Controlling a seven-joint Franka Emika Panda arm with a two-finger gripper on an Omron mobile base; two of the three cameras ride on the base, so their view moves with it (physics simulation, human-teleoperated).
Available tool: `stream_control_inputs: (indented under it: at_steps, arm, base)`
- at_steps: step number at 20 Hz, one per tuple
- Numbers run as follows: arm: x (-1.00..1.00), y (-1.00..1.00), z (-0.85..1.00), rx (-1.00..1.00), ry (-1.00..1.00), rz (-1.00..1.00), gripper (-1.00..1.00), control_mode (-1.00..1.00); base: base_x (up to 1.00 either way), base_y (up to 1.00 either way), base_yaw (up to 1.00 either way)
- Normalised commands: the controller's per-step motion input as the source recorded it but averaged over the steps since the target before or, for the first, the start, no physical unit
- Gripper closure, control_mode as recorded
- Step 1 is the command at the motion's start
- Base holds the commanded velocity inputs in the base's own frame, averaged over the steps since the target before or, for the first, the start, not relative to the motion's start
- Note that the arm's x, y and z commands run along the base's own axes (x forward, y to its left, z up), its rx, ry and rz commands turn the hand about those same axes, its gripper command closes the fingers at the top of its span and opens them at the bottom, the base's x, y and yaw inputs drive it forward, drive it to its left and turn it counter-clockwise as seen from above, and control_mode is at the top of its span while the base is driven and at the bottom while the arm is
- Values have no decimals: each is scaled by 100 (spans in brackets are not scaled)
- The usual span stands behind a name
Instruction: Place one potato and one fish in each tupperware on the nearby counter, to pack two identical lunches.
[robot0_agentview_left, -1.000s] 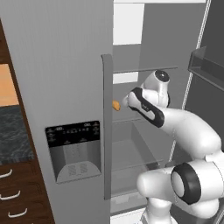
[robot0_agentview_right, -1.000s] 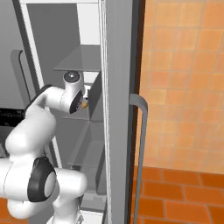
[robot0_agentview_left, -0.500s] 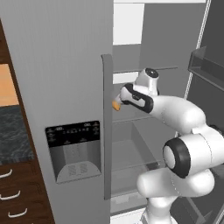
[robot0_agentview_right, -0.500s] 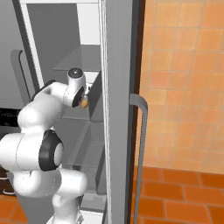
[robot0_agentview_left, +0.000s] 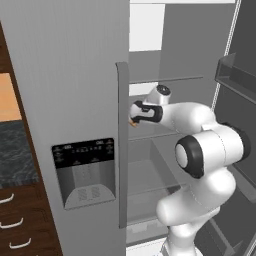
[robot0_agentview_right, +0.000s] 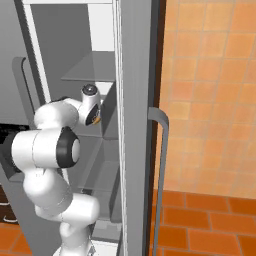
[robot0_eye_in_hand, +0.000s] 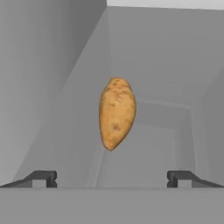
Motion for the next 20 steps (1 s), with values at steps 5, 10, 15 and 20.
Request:
stream_control_inputs:
  at_steps: [5,10,15,20]
  arm:
    - [54,0,-2,0,10,0,-100,-100]
    - [66,4,-10,0,7,0,-100,-100]
    - [9,0,-33,0,11,0,-100,-100]
    - [25,7,-8,0,7,0,-100,-100]
  base:
    - [0,0,0]
    - [0,0,0]
    - [0,0,0]
    - [0,0,0]
